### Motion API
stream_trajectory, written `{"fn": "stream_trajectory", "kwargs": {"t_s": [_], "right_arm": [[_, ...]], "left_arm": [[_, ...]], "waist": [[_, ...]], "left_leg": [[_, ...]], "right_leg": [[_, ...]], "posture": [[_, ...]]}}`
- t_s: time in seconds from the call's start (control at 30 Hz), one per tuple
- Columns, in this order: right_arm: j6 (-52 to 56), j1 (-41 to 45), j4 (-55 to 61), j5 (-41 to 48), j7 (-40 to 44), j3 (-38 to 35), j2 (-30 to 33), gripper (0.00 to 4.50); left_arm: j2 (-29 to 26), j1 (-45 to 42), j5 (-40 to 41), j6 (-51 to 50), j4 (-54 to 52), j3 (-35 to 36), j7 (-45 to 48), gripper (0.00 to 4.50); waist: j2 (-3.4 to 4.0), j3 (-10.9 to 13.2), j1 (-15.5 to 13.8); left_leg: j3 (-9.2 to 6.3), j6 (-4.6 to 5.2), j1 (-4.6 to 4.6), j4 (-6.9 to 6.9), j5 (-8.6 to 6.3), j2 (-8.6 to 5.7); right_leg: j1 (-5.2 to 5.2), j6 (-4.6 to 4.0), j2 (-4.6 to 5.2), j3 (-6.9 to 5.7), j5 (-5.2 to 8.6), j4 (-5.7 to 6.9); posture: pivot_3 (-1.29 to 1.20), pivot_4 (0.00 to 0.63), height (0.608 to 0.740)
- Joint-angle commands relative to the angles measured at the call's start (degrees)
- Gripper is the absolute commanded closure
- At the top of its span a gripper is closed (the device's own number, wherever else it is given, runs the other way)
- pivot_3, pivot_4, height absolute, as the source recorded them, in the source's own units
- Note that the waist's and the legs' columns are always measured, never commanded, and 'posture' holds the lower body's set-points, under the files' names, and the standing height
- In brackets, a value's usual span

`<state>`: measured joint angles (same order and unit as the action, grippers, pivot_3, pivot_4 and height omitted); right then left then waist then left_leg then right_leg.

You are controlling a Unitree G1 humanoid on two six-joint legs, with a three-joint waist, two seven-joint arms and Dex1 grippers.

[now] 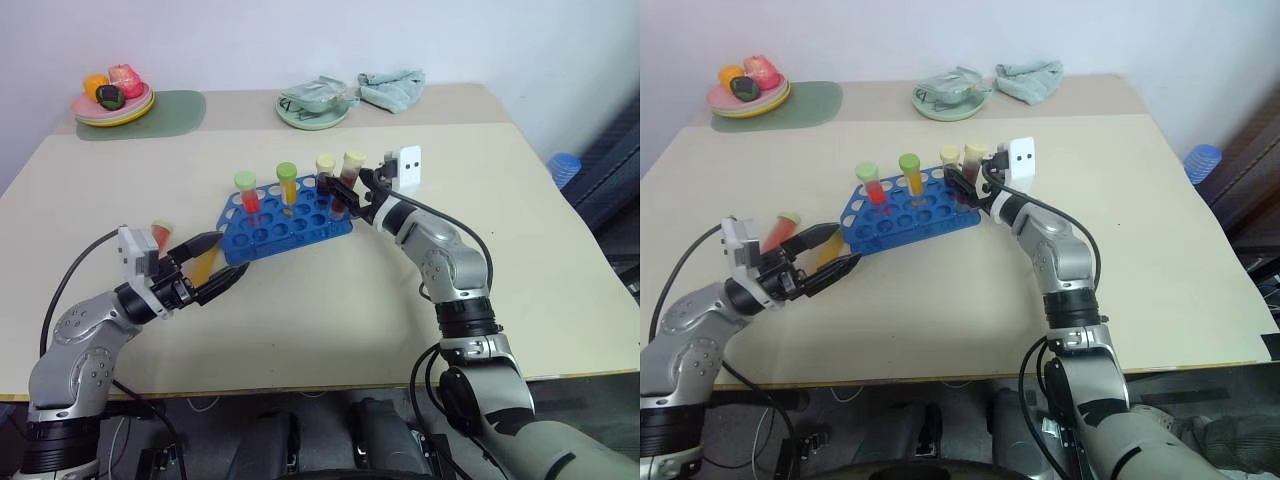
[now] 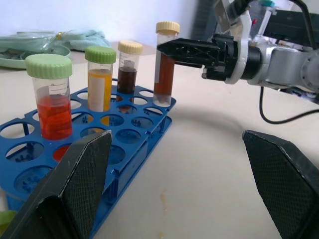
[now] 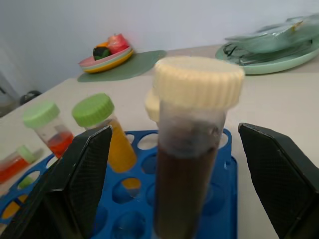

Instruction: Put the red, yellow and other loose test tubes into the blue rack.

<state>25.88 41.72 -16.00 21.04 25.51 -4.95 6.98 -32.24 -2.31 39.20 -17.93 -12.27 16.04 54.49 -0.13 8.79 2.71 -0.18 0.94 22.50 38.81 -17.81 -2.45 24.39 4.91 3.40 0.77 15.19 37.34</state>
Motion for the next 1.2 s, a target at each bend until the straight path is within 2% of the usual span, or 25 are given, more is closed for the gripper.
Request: {"fn": "stream_trajectory", "kwargs": {"t_s": [0.03, 0.17, 0.2, 0.27, 0.43, 0.47, 0.87, 1.2], "right_arm": [[-0.8, 2.4, -1.0, 0.6, 1.0, -0.9, 0.6, 0.37], [-1.3, 2.9, -2.3, 0.4, 1.5, -0.9, 1.0, 0.37], [-1.4, 2.9, -2.4, 0.4, 1.6, -0.9, 1.0, 0.61], [-1.5, 2.9, -2.5, 0.4, 1.8, -0.8, 1.0, 1.20], [-2.0, 2.4, -2.2, 0.1, 1.8, -0.5, 0.9, 3.60], [-2.1, 2.4, -2.1, 0.0, 1.7, -0.4, 0.9, 3.71], [-3.8, 1.1, 0.8, -1.1, 0.7, 0.5, 0.3, 3.71], [-14.0, -5.6, 3.7, -6.9, -0.4, 5.1, -1.5, 3.71]], "left_arm": [[0.3, 0.7, 0.0, 1.3, -2.1, 0.7, -0.5, 0.19], [0.4, 1.2, 0.0, 1.6, -2.4, 0.7, -0.7, 0.19], [0.4, 1.4, 0.1, 1.7, -2.4, 0.8, -0.7, 0.19], [0.4, 1.6, 0.1, 1.9, -2.4, 0.8, -0.9, 0.19], [0.4, 2.0, 0.3, 2.1, -2.5, 0.9, -1.0, 0.19], [0.4, 2.0, 0.3, 2.2, -2.5, 0.9, -1.0, 0.19], [0.5, 2.1, 0.3, 2.2, -2.3, 0.8, -0.9, 0.19], [0.2, 2.1, 0.3, 2.4, -2.0, 0.9, -0.5, 0.19]], "waist": [[0.00, 0.0, -0.1], [0.00, 0.0, -0.2], [0.00, 0.0, -0.2], [0.00, 0.0, -0.2], [0.00, 0.0, -0.2], [0.00, 0.0, -0.2], [0.00, 0.0, -0.2], [0.00, 0.0, -0.2]], "left_leg": [[0.00, 0.00, 0.00, -0.01, 0.00, 0.00], [0.00, 0.01, 0.02, -0.05, 0.00, 0.00], [0.00, 0.01, 0.02, -0.06, -0.01, 0.00], [0.00, 0.01, 0.03, -0.06, -0.01, 0.00], [0.00, 0.01, 0.03, -0.07, -0.01, 0.00], [0.00, 0.01, 0.02, -0.07, -0.01, 0.00], [0.00, 0.02, 0.03, -0.08, -0.01, 0.00], [0.00, 0.01, 0.02, -0.16, -0.01, 0.00]], "right_leg": [[0.00, 0.00, 0.00, 0.00, 0.00, -0.01], [0.00, 0.00, 0.00, 0.00, 0.00, -0.08], [0.00, 0.00, 0.01, 0.00, 0.00, -0.09], [0.00, 0.00, 0.01, 0.00, 0.00, -0.09], [0.00, 0.00, 0.01, 0.00, 0.00, -0.10], [0.00, 0.00, 0.01, -0.01, 0.00, -0.10], [0.00, 0.00, 0.02, 0.00, 0.00, -0.11], [0.02, 0.00, 0.02, -0.01, 0.00, -0.16]], "posture": [[0.00, 0.150, 0.740], [0.00, 0.150, 0.740], [0.00, 0.150, 0.740], [0.00, 0.150, 0.740], [0.00, 0.150, 0.740], [0.00, 0.150, 0.740], [0.00, 0.150, 0.740], [0.00, 0.150, 0.740]]}}
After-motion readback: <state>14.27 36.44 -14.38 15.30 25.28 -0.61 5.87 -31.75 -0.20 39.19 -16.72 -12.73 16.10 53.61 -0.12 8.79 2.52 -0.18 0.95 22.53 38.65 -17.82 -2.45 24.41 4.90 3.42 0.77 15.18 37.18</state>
